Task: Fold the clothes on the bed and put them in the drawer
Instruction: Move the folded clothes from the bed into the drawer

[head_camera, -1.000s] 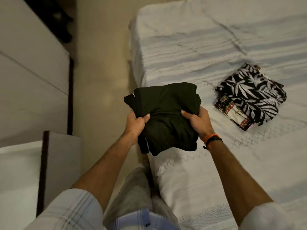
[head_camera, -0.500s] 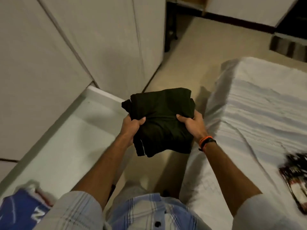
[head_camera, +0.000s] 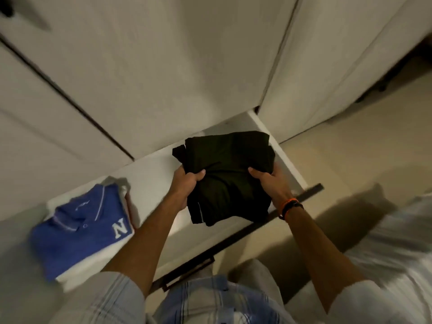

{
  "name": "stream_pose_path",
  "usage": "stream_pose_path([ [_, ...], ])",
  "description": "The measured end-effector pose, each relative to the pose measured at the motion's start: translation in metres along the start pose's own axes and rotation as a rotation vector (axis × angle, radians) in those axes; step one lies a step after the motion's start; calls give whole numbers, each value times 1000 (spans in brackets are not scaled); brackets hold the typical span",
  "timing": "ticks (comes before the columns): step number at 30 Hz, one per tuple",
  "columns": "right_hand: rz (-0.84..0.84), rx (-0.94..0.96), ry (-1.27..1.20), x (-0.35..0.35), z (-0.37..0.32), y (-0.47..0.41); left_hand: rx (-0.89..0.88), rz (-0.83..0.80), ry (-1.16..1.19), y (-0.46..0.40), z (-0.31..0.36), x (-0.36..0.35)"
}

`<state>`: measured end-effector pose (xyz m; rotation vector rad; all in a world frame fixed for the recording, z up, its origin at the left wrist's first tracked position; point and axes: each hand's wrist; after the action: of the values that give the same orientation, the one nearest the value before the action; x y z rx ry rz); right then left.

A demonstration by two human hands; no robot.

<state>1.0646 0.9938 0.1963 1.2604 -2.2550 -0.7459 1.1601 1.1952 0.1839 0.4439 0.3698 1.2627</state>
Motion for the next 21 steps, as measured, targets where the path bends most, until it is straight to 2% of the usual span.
stream_pose_path([
  [3,-64,6,67,-31,-2,-8,47,86,23,-4,-11,29],
  [4,-157,-14,134,-66,-5,-29,74,199,69,-10,-18,59],
  [7,-189,-23,175,-81,1,-36,109,239,69,-6,-30,75],
  [9,-267,-45,233,-106,9,-47,123,331,89,-5,-45,94],
  [14,-339,-85,350,-133,32,-58,200,422,64,5,-70,118],
  [19,-334,-110,433,-157,58,-73,276,462,92,-7,-120,140],
  [21,-331,-104,453,-163,64,-78,256,471,76,-13,-127,144],
])
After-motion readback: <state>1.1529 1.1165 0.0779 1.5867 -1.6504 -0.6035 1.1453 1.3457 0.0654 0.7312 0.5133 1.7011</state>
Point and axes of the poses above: each hand's wrist, its own y-axis away from the middle knuckle, its own x-axis out of the back of the hand, z = x × y, and after that the axes turned 10 degrees about -x, right-handed
